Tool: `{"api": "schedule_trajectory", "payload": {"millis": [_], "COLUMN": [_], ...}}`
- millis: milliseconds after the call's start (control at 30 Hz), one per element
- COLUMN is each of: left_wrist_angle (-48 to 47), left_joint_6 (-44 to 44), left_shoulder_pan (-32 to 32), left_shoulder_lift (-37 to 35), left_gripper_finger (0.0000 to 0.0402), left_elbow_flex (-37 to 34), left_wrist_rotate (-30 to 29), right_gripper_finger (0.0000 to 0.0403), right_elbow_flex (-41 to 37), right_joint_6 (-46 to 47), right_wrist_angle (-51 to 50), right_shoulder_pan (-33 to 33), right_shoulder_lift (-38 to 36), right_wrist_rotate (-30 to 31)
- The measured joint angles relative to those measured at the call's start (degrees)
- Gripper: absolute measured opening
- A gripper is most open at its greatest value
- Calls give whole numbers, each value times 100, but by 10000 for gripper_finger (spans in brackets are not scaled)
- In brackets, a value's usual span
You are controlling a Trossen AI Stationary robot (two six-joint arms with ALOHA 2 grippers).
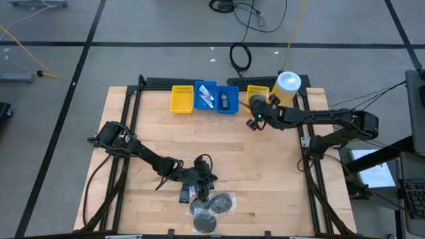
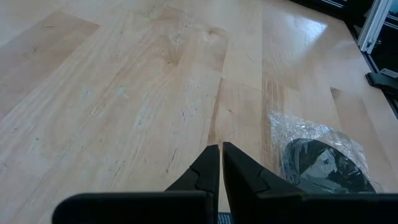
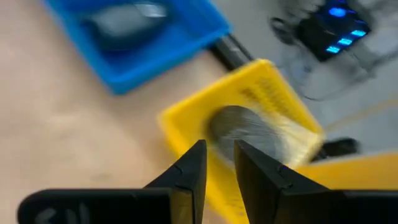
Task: Pick & Place Travel size toiletries
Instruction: Put the black hairbrush into the right yellow bin
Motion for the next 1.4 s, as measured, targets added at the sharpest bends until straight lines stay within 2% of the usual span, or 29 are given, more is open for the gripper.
{"api": "schedule_trajectory", "payload": {"millis": [100, 400, 667, 967, 1167, 1267, 1400], "left_wrist_angle": [0, 39, 42, 44, 82, 106, 131], "left_joint_6": [1, 168, 162, 149, 146, 146, 146], "left_shoulder_pan": [0, 0, 0, 5, 7, 7, 7], "left_shoulder_lift": [0, 0, 0, 0, 0, 0, 0], "left_gripper_finger": [19, 19, 19, 19, 19, 19, 19], "left_elbow_flex": [0, 0, 0, 0, 0, 0, 2], "left_wrist_rotate": [-2, -7, -7, 7, 244, 364, 376], "right_gripper_finger": [75, 75, 75, 75, 75, 75, 75], "right_elbow_flex": [0, 0, 0, -125, -338, -518, -744], "right_joint_6": [1, 129, 289, 497, 551, 332, 16], "right_wrist_angle": [54, 466, 588, 598, 865, 1373, 2029], "right_shoulder_pan": [312, 1196, 1827, 2754, 3410, 3762, 4217], "right_shoulder_lift": [-2, -4, -4, -7, -7, -7, 48], "right_wrist_rotate": [-474, -2385, -3493, -3569, -3545, -3480, -3082]}}
